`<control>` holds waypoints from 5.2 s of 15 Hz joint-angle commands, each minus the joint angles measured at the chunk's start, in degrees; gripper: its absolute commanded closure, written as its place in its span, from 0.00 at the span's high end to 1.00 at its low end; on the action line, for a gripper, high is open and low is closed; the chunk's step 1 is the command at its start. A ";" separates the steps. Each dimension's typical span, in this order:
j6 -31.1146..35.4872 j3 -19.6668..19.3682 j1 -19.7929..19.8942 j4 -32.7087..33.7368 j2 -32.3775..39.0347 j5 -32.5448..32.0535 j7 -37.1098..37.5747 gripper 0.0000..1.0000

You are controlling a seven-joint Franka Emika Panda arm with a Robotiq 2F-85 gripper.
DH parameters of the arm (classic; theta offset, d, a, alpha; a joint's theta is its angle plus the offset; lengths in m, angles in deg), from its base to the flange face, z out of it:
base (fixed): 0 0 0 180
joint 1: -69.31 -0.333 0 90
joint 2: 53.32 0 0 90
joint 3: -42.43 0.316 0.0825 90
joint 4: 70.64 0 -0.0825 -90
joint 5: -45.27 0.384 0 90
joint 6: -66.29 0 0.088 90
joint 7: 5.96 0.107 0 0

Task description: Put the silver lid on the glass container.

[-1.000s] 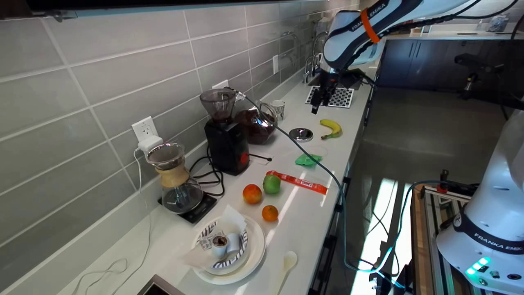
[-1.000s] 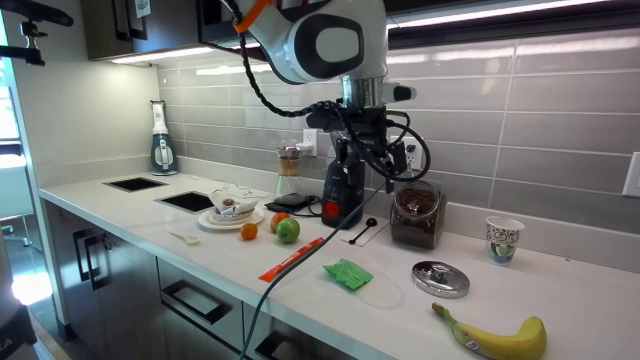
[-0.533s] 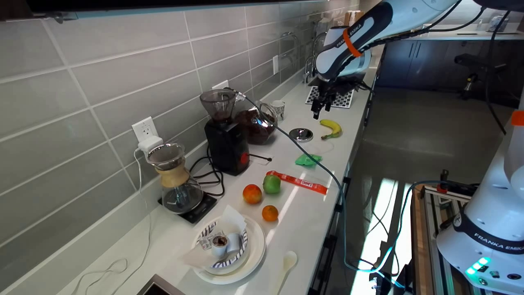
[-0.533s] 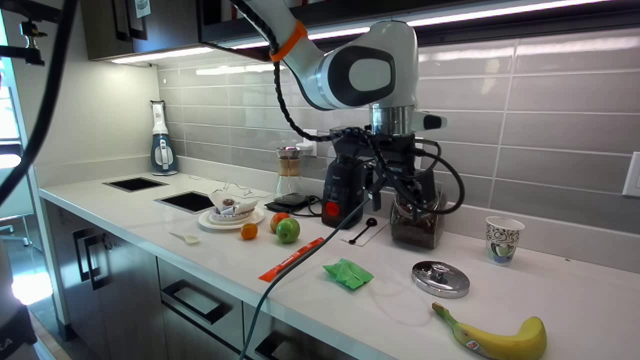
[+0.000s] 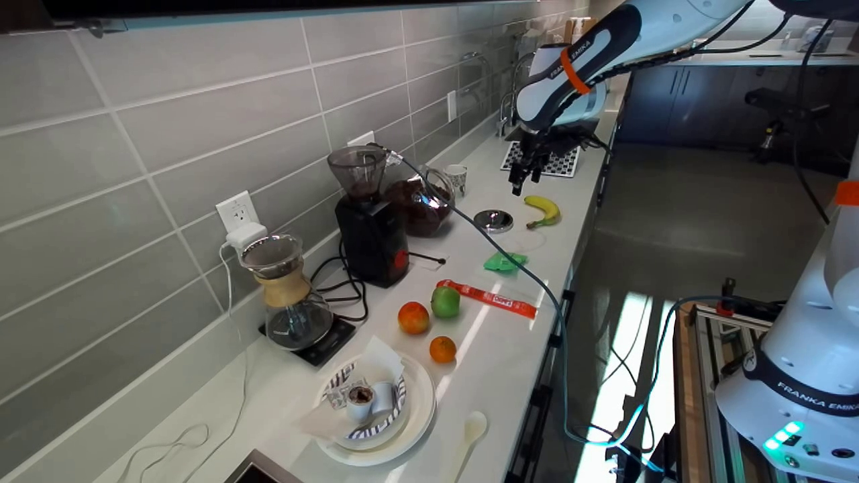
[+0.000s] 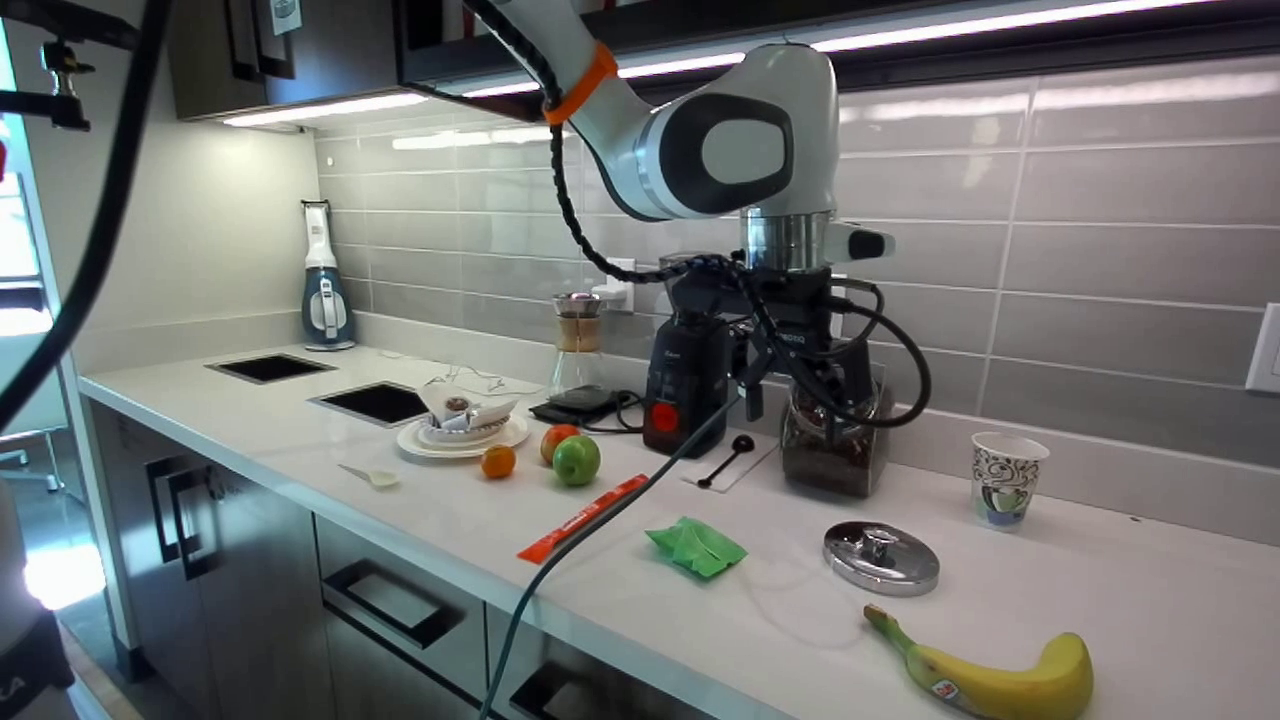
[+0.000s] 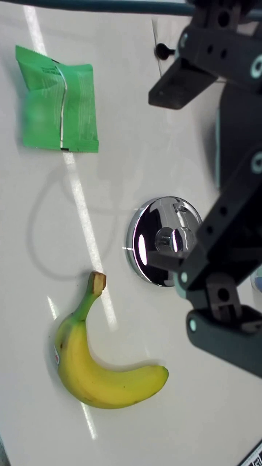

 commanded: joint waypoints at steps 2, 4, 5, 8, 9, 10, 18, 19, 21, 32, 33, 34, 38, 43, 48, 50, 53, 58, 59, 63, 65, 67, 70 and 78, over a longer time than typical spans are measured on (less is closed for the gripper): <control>-1.19 1.42 1.39 6.58 6.66 0.95 7.27 1.00; -1.69 2.41 1.98 10.10 9.94 1.46 7.63 1.00; -2.35 2.99 2.37 11.93 11.50 1.48 7.50 1.00; -3.07 4.98 3.98 17.34 16.35 1.36 5.82 1.00; -3.35 5.61 4.66 18.96 17.77 1.40 5.23 1.00; -3.40 6.47 5.63 20.33 19.07 1.78 4.02 1.00; -1.11 10.50 11.84 26.96 26.54 2.52 -1.85 1.00; -1.20 10.81 12.36 27.59 27.25 2.54 -2.30 1.00; -1.45 11.65 13.45 28.85 28.63 2.88 -3.27 1.00; -1.59 14.39 15.32 35.61 34.66 2.37 -6.39 1.00; -1.54 14.48 15.33 35.94 35.05 2.31 -6.45 1.00; -1.58 14.56 15.39 36.35 35.49 2.26 -6.53 1.00; -1.57 14.88 15.70 37.62 36.71 2.27 -7.12 1.00; -1.54 15.33 16.46 38.75 37.68 2.44 -7.49 0.97; -2.00 15.89 17.13 39.59 38.24 2.30 -8.24 0.51; -2.01 15.96 17.18 39.72 38.40 2.14 -8.30 0.38; -2.26 16.09 17.19 39.72 38.42 2.03 -8.25 0.25; -3.07 16.13 17.09 38.13 36.21 2.50 -7.19 0.21; -2.41 16.17 17.10 36.82 34.92 2.59 -7.25 0.21; -2.12 16.08 17.05 32.30 29.34 2.60 -7.85 0.21; -2.56 15.92 17.05 30.35 26.47 2.74 -8.05 0.21; -2.04 16.15 17.14 27.80 23.53 3.27 -8.81 0.21; 0.15 16.59 16.79 21.69 18.43 5.02 -9.61 0.21; 8.51 19.06 16.90 10.11 9.56 18.09 -16.98 0.21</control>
